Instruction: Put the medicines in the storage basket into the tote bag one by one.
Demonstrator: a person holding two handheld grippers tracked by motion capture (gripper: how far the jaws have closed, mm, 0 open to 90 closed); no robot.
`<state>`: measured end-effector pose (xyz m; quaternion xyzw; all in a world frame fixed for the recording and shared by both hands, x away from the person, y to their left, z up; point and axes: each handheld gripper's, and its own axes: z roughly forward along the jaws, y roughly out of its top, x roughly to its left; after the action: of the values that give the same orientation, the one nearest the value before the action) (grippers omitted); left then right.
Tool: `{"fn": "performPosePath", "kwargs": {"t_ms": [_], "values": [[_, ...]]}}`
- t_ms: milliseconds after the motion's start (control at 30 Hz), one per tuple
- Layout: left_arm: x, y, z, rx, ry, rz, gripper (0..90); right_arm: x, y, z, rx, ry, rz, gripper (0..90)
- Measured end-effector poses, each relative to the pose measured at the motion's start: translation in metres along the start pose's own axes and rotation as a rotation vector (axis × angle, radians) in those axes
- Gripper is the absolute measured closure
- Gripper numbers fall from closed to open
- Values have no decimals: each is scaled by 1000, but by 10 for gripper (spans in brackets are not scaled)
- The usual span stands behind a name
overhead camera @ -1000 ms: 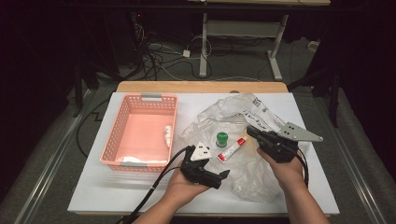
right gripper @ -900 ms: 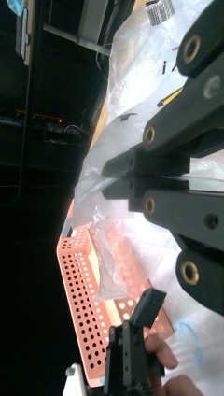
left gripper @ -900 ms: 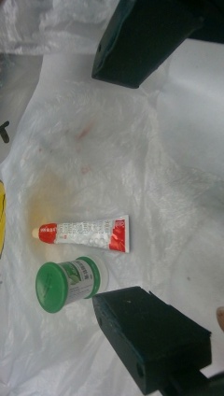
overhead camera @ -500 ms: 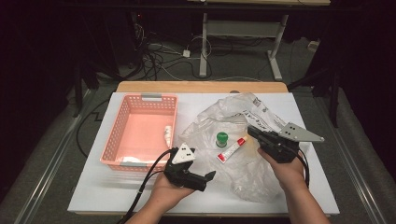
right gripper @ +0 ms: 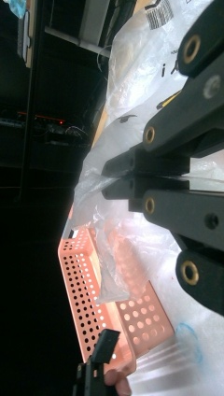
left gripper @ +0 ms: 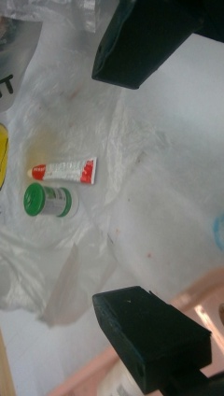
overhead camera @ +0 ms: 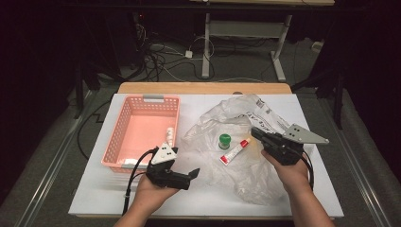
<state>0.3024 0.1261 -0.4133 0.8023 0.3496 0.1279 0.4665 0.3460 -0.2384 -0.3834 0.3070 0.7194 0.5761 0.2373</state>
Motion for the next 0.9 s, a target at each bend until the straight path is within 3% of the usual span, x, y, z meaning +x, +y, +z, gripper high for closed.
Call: {"fn": "performPosePath", "kwargs": {"t_ms": [433,900], "values": [[32,-3,-19,-9,102,-43,0,-1,-1,-1,0,-1,4,900],[61,-11,-32,-20,158,-118,2,-2,0,-1,-3,-1,-1,900]]}}
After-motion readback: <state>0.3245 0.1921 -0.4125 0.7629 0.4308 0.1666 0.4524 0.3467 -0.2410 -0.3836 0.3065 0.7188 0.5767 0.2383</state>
